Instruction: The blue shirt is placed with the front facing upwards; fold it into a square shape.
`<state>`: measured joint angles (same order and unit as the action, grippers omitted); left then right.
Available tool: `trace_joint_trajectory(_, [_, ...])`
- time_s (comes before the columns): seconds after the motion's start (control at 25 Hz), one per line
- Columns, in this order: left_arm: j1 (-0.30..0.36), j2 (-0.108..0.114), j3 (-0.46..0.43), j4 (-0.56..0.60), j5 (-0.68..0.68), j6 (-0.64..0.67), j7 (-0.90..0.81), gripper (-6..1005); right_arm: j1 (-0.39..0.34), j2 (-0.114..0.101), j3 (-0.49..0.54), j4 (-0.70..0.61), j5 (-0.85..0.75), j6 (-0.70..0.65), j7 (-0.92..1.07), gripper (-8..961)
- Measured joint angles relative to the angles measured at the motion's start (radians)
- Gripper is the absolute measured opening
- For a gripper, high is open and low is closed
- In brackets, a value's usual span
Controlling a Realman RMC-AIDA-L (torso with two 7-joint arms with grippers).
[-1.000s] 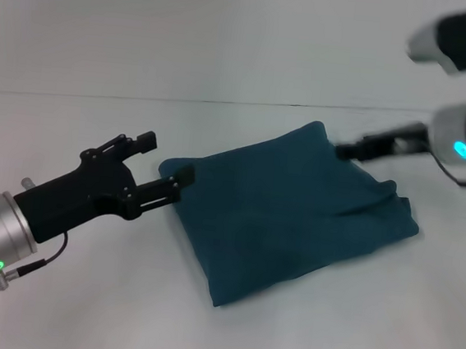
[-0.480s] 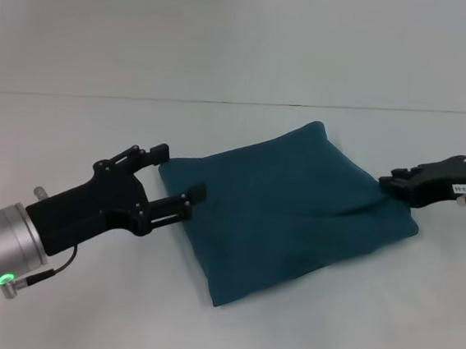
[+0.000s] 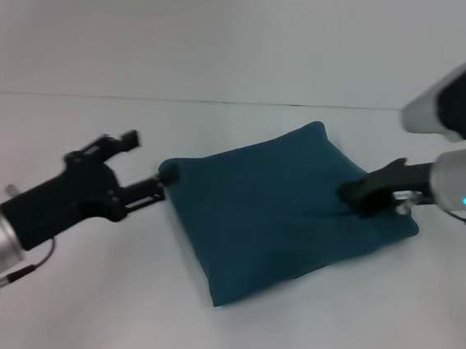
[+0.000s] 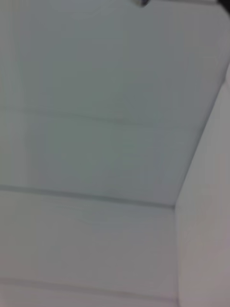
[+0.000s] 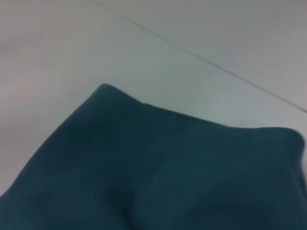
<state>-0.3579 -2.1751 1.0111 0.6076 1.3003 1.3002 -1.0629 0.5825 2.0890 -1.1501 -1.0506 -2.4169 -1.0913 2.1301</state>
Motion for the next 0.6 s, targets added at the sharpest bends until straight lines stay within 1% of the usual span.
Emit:
trace_joint_trajectory(0.12, [0.015,0.000,-0.047,-0.016,-0.008,0.026,0.012,888,0.066,0.000,-0.014,0.074,-0.066,0.019,0.045,45])
trace_joint_trajectory(0.28, [0.022,0.000,-0.085,-0.038,-0.008,0.049,0.024,888,0.149,0.000,-0.015,0.181,-0.151,0.032,0.090,38])
trace_joint_trajectory(0.4, [0.024,0.000,-0.090,-0.041,-0.008,0.050,0.028,887,0.186,0.000,-0.016,0.223,-0.178,0.006,0.105,37])
trace_joint_trajectory(0.6, [0.026,0.000,-0.091,-0.042,-0.008,0.052,0.029,887,0.221,-0.001,-0.018,0.228,-0.182,-0.105,0.126,41])
